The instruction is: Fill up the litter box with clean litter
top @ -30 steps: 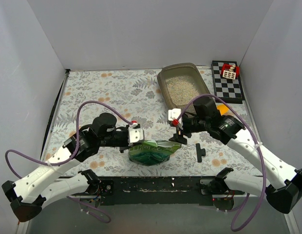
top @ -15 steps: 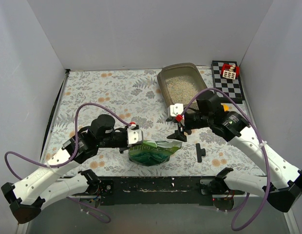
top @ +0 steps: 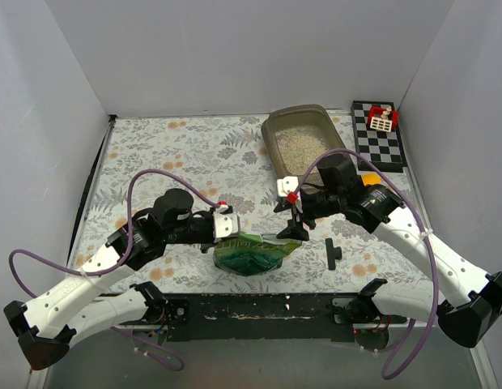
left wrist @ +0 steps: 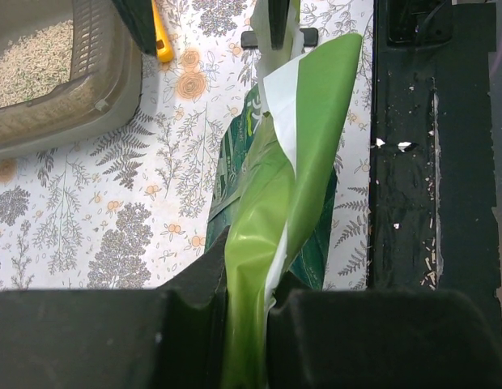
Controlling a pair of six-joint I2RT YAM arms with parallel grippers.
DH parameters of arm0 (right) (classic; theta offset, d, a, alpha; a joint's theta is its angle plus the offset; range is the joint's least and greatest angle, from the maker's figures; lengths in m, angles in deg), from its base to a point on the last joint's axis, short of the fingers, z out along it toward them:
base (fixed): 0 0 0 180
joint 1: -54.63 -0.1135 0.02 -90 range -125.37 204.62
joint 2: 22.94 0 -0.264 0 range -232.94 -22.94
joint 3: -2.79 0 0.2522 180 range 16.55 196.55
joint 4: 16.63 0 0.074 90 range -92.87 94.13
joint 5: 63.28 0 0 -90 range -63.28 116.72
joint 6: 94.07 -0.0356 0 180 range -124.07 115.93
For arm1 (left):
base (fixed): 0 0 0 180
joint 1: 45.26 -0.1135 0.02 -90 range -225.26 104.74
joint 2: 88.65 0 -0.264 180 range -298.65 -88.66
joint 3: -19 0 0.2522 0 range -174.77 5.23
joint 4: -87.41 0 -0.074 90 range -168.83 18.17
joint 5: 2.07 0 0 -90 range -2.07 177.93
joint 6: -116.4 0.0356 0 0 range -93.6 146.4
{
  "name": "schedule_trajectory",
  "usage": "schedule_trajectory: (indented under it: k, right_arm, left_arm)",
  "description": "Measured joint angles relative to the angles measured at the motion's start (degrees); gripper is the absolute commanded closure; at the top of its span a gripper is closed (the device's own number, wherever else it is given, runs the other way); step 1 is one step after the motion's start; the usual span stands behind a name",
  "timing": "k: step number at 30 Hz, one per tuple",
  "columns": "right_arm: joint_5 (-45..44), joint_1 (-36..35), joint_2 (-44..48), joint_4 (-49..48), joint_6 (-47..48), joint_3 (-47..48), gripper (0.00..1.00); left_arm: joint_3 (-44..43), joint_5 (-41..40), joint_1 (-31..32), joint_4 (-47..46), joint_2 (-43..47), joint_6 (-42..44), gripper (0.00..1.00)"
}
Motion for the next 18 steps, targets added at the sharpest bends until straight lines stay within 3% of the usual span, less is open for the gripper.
schedule_trajectory:
  k: [13, 18]
  right_arm:
    - [1.3, 0.0, -1.3, -1.0, 0.0, -3.9, 0.29]
    - [1.9, -0.9, -2.4, -1.0, 0.0, -5.3, 0.38]
  left_arm:
    - [-0.1, -0.2, 0.0, -0.5, -0.6, 0.0, 1.0]
    - [-0.1, -0.2, 0.0, -0.8, -1.0, 0.0, 1.0]
